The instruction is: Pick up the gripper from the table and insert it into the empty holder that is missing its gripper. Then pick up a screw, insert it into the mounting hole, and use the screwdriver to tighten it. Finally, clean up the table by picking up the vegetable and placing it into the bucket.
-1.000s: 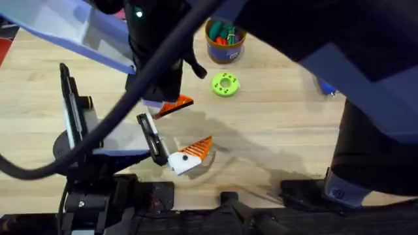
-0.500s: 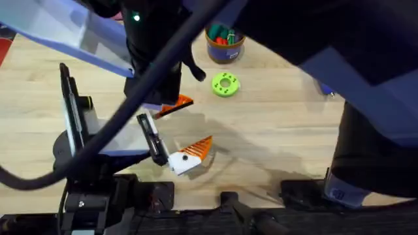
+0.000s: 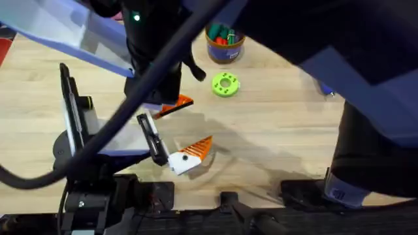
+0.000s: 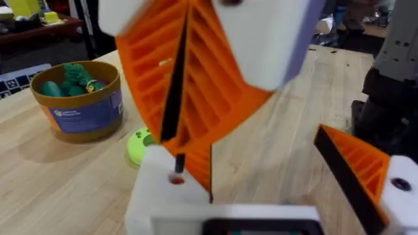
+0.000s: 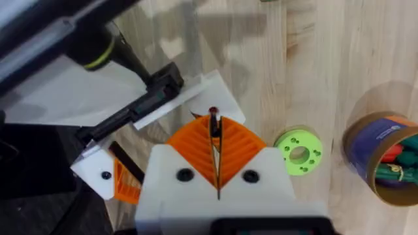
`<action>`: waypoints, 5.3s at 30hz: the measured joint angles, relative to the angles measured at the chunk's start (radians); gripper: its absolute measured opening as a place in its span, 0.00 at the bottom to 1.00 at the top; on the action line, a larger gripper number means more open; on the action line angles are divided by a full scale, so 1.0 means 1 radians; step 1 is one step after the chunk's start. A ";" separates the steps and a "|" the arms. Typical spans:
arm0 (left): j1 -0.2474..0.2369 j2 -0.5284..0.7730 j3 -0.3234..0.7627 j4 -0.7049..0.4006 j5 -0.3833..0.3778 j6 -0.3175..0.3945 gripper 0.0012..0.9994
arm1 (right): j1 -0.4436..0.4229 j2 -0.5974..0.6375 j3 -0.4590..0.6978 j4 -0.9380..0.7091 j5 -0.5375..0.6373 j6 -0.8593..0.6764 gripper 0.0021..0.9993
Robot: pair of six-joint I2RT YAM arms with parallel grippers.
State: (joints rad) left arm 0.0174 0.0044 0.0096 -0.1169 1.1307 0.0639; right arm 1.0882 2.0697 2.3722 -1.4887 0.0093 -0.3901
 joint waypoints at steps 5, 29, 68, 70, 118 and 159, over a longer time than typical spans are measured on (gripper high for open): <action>0.000 0.000 0.000 0.000 0.000 0.000 0.99 | 0.000 0.000 0.000 0.000 0.000 0.000 0.00; 0.000 0.000 0.000 0.000 0.000 0.000 0.99 | 0.000 0.027 0.000 0.000 0.000 0.000 0.00; 0.000 0.002 0.000 -0.002 0.002 -0.012 0.99 | 0.000 0.058 0.000 0.001 0.000 0.004 0.00; 0.000 0.002 0.000 -0.002 0.002 -0.011 0.99 | 0.000 0.058 0.000 0.000 0.000 0.011 0.14; 0.000 0.002 0.000 -0.001 0.003 -0.008 0.99 | -0.701 -0.729 -0.930 0.277 0.084 0.581 0.99; 0.000 0.002 0.000 -0.001 0.003 -0.008 0.99 | -1.158 -0.789 -1.124 0.370 0.084 0.593 0.99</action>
State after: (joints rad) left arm 0.0174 0.0063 0.0093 -0.1181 1.1336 0.0563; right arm -0.0696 1.2804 1.2480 -1.1183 0.0933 0.2027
